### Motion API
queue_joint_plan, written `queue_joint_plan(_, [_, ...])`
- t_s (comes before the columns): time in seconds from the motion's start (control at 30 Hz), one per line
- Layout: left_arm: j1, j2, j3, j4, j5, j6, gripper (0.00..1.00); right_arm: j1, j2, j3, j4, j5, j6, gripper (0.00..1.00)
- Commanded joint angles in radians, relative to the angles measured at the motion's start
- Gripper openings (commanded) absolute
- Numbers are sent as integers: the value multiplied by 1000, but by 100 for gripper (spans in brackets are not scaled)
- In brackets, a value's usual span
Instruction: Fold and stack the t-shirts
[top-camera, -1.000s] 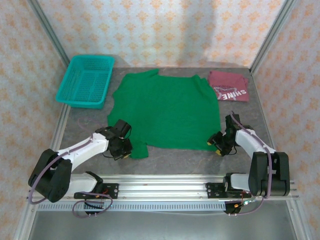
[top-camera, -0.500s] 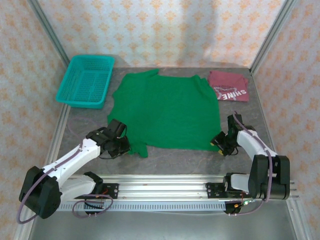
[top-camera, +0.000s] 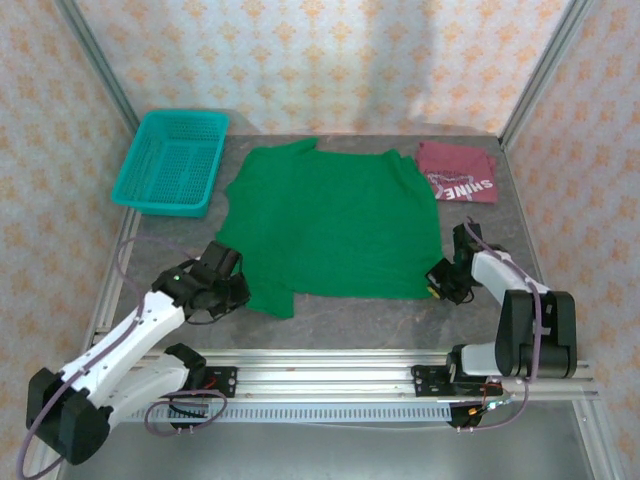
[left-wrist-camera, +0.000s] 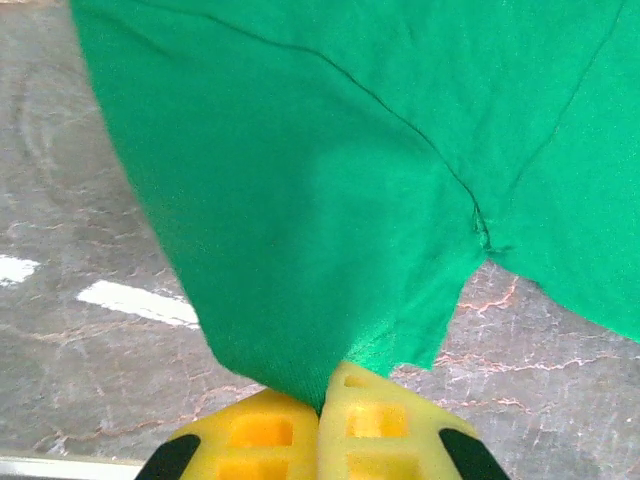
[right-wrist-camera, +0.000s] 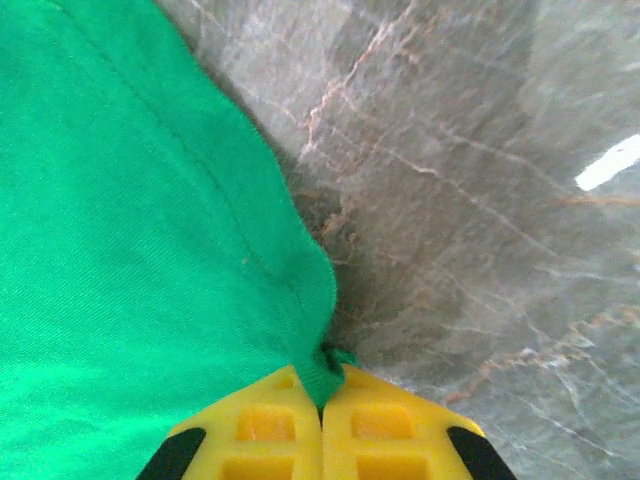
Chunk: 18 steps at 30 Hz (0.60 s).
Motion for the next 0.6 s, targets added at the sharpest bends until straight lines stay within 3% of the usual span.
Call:
queue_joint_plan(0.0, [-8, -77, 27, -118, -73, -32, 0, -5, -107, 2, -95, 64, 10, 0])
queue_joint_plan(0.17, [-9, -188, 38, -212, -107, -68, 0, -4, -248, -2, -204, 53, 28, 0])
queue_joint_plan(0.57, [-11, -301, 151, -392, -69, -95, 0, -2, -461, -32, -405, 19, 79, 0])
